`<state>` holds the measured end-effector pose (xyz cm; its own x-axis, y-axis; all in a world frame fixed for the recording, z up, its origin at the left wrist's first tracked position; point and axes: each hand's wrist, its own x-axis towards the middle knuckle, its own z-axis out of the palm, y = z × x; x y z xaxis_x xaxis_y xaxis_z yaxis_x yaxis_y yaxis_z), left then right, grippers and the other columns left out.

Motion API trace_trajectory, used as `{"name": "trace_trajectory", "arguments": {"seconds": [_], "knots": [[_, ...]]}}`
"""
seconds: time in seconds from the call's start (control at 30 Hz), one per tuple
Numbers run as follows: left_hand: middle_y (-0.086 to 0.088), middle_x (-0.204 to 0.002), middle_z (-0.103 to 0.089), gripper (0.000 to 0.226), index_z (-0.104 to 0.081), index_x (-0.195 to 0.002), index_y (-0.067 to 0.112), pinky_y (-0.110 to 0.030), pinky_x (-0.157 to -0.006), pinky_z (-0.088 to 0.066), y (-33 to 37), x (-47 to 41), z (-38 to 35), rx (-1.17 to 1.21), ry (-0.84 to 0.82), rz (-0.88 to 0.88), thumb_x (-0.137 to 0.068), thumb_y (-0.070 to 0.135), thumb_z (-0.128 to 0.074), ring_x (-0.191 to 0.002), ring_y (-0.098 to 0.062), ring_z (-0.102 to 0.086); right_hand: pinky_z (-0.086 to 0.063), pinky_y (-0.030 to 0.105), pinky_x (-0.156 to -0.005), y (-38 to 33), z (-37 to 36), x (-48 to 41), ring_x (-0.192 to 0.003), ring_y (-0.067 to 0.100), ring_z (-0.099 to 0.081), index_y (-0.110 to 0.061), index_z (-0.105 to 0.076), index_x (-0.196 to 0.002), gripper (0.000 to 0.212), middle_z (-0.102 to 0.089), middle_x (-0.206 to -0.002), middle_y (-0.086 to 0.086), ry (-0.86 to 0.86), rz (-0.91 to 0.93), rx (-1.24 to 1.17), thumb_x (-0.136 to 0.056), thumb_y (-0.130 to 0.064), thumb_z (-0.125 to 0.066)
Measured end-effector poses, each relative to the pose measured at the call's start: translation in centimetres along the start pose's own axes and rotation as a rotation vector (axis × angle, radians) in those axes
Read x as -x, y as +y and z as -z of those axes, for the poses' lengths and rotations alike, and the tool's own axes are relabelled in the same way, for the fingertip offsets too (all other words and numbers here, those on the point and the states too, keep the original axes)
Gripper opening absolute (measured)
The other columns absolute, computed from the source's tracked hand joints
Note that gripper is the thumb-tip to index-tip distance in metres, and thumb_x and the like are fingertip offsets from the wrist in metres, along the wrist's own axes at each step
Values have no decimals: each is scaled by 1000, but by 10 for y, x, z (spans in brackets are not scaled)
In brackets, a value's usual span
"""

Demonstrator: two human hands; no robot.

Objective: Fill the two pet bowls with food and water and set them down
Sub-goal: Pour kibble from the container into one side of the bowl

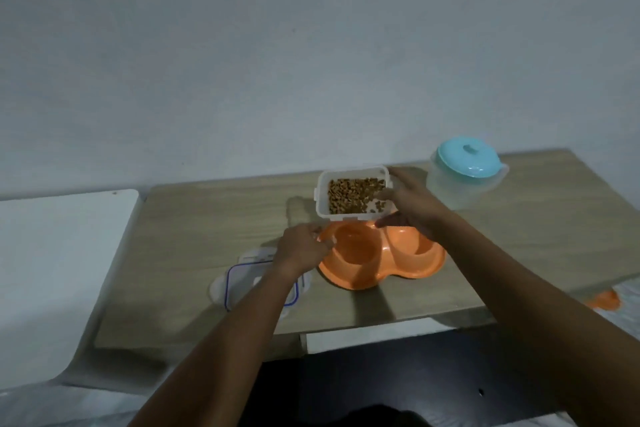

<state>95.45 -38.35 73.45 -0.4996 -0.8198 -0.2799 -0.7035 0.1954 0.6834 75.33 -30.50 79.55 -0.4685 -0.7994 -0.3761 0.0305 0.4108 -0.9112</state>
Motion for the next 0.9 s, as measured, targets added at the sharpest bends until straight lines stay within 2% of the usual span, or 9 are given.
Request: {"name": "trace_trajectory", "arguments": {"seconds": [0.1,0.23,0.33,0.53,0.73,0.83,0.9], "knots": [[-7,-104,-74,32,-74,-102,18,-29,-77,-49,14,-6,-20,-74,2,116,-84,42,-63,-96,-26,-68,-64,39,-62,-3,35,11,-104,41,-69,-31,-43,-150,66,-51,-144,15,33,65,75,-93,-11,-70],[-7,-100,-74,27,-76,-97,18,-30,-71,-49,20,-12,-34,-133,70,233,-79,31,-63,-95,-29,-68,-65,40,-67,-3,70,22,-94,34,-72,-30,-44,-149,65,-62,-120,17,23,105,126,-93,-12,-72],[-7,-105,-73,28,-76,-101,20,-30,-77,-46,26,-16,-41,-125,92,267,-81,37,-65,-101,-29,-67,-65,43,-69,-3,90,24,-96,35,-72,-33,-47,-146,66,-60,-118,20,33,167,194,-89,-16,-76],[-10,-90,-75,25,-79,-88,17,-36,-84,-56,18,-22,-41,39,78,343,-78,38,-71,-87,-30,-71,-65,47,-70,3,95,24,-94,31,-70,-35,-51,-144,65,-51,-120,12,54,270,302,-88,-18,-78],[-13,-89,-73,24,-77,-92,17,-44,-86,-56,19,-18,-44,144,94,340,-80,37,-72,-91,-33,-69,-65,44,-66,3,92,27,-90,28,-71,-33,-50,-145,66,-52,-116,3,4,347,397,-88,-16,-78],[-11,-93,-73,28,-77,-97,17,-46,-90,-54,19,-15,-45,166,95,338,-83,40,-69,-95,-33,-67,-65,47,-68,4,88,25,-107,25,-63,-31,-50,-146,67,-53,-121,-1,29,425,457,-87,-18,-79],[-12,-95,-73,29,-76,-101,14,-46,-89,-55,20,-14,-45,179,95,333,-86,38,-68,-93,-32,-68,-62,51,-80,6,86,22,-121,23,-55,-32,-51,-146,68,-55,-129,-3,63,481,525,-85,-23,-81]]}}
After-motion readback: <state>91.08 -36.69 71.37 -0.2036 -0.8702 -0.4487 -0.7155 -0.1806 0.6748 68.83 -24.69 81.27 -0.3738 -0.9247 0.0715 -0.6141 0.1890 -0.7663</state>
